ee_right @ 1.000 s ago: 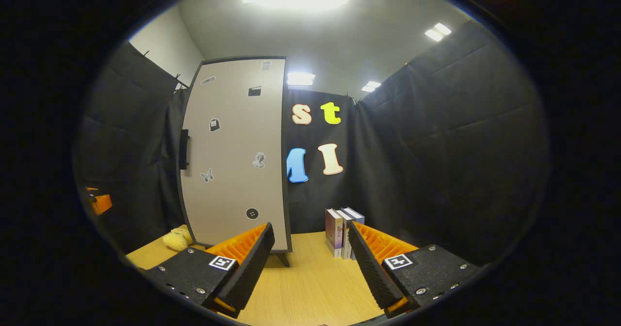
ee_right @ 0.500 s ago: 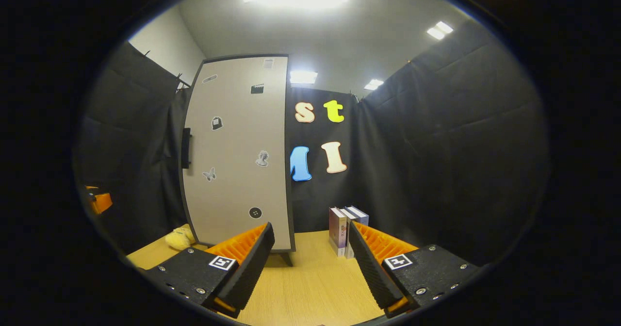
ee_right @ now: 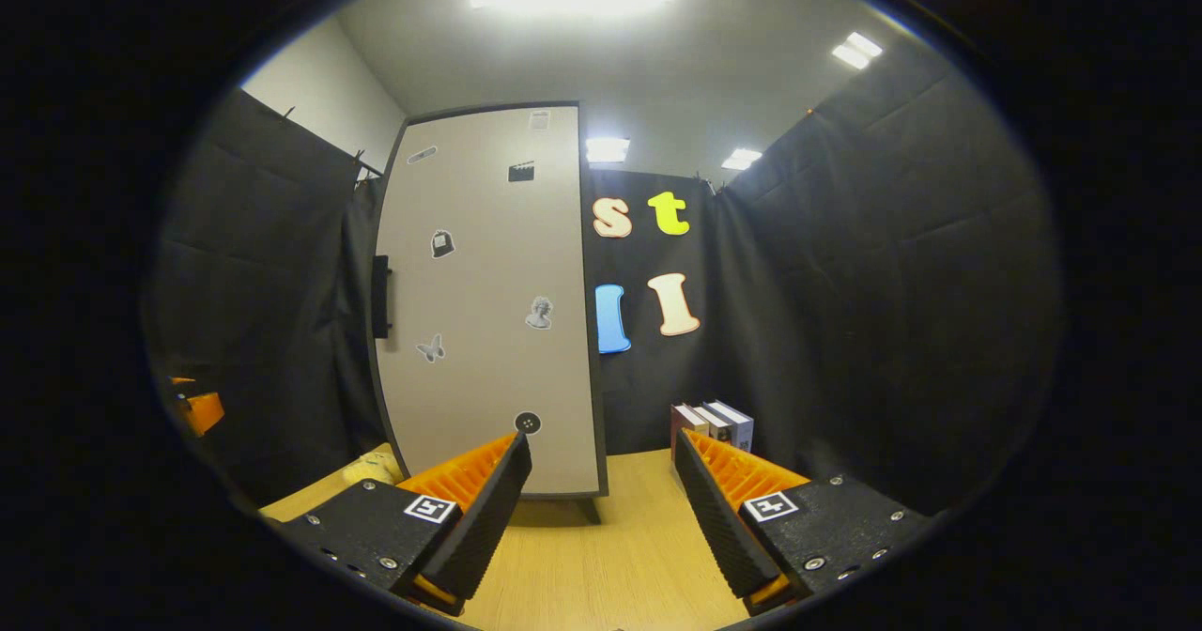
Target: Open the cabinet door with the right hand, grasp the bottle in the cabinet with the left hand and place it on the coaster, then close the cabinet door with the right hand.
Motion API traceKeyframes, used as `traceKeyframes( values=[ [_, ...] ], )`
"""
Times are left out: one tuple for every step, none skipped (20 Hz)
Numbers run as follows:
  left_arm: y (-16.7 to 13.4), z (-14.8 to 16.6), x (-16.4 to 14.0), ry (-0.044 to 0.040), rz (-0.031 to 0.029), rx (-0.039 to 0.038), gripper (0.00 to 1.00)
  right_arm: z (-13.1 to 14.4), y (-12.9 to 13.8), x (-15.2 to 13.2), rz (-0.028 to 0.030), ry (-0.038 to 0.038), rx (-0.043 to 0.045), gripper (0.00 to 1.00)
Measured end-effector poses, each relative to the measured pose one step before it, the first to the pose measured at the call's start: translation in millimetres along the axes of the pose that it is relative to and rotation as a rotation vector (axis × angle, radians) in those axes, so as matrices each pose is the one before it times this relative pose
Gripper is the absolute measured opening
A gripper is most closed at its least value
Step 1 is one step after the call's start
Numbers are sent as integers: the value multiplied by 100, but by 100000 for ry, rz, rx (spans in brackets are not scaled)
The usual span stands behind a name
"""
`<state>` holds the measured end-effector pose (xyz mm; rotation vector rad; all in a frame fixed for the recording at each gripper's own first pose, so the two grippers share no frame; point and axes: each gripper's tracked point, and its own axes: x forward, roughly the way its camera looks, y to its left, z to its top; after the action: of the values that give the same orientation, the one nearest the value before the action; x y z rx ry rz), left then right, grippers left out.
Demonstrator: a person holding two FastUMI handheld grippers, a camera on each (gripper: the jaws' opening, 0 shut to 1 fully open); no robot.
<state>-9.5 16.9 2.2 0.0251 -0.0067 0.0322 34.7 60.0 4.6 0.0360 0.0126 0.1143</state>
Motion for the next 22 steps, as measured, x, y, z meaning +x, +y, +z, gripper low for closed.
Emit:
traceKeyframes(
  values=[
    [506,32,-159,-90,708,-24,82,202,577,514,965,-245,167,95],
    [512,-71,-170,-103,751,243,82,336,589,490,982,-372,109,95],
    [532,38,-147,-84,1008,362,82,372,686,552,1021,-564,47,95],
    [532,-97,-74,54,875,455,82,363,625,506,1010,-841,-53,95],
    [521,57,-197,111,867,321,82,357,657,492,1095,-843,-133,95],
    [523,-168,-275,119,771,196,82,424,607,606,939,-990,-12,95],
    [599,-65,-156,133,780,82,82,422,447,619,133,-899,0,95],
    [568,-145,-138,182,862,-47,82,403,485,708,355,-879,40,95],
    [582,-58,-219,162,1027,-136,82,357,528,604,32,-690,490,95],
    [575,-79,-156,224,903,-145,82,437,693,689,858,-765,648,95],
    [531,-27,-160,41,982,100,82,419,821,723,1209,-865,604,95],
    [634,-99,-176,155,1207,316,82,427,814,677,1236,-931,245,95],
    [596,15,-178,134,921,334,82,462,802,571,1436,-980,-21,95],
    [567,-106,-177,234,1002,281,82,367,957,651,1784,-784,135,95],
    [542,-172,-97,488,762,177,82,272,886,706,1743,-488,343,95],
    [415,-255,-46,394,710,21,82,298,890,670,1554,-550,630,95],
    [481,-118,-15,356,742,27,82,270,832,735,1558,-454,489,95],
    [582,-175,-43,188,935,194,82,276,818,734,1230,-486,230,95],
    [644,-29,-134,31,1033,205,82,173,841,673,1165,-526,193,95],
    [595,-103,-91,-12,951,139,82,126,904,740,1280,-314,-28,95],
    [615,-48,-87,-9,1003,98,82,34,866,753,1158,-143,-79,95],
    [701,-138,-232,34,1020,148,82,10,962,713,1310,60,-94,95]
  ],
)
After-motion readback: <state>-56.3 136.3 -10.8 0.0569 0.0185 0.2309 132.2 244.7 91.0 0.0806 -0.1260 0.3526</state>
